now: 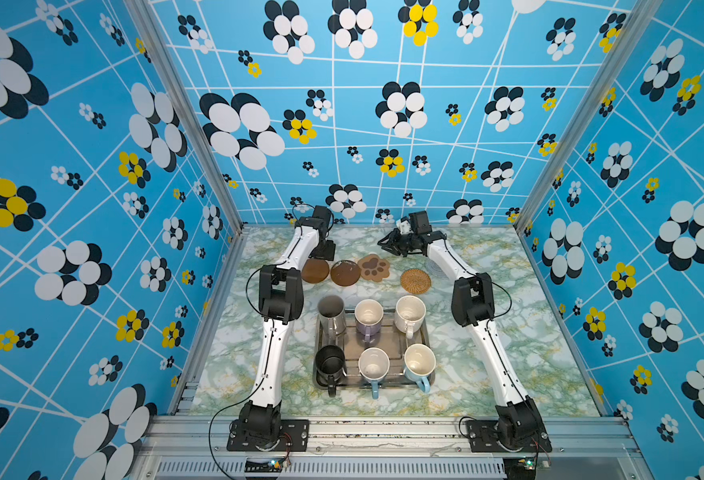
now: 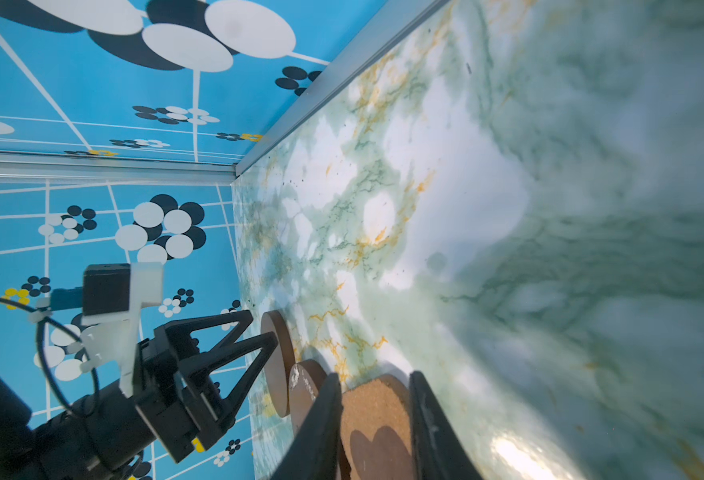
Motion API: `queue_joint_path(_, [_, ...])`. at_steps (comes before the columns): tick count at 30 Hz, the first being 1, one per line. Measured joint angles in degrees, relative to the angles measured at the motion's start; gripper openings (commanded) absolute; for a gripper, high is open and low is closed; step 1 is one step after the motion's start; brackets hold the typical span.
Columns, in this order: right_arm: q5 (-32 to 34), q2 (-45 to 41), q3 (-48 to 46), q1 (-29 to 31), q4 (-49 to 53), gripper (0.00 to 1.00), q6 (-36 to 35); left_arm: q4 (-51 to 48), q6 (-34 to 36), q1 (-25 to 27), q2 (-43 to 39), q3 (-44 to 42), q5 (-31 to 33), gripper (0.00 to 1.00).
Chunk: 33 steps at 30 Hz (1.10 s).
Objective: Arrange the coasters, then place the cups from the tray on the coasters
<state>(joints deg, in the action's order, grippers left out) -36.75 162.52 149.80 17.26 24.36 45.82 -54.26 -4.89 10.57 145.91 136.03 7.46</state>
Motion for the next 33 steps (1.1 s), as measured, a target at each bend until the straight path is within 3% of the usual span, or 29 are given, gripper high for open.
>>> queue_joint_path(19, [-0.94,-0.15,-1.95,0.24,4.81,0.29,-5.20,2.49,-0.66,1.84,-8.46,-7.43,-2.51,0.78])
queue_joint_path(33, [-1.01,-7.85,-14.08,0.33,6.97,0.29,-11.19,4.33,-1.49,2.40,-11.13,-10.12,-2.99,0.78])
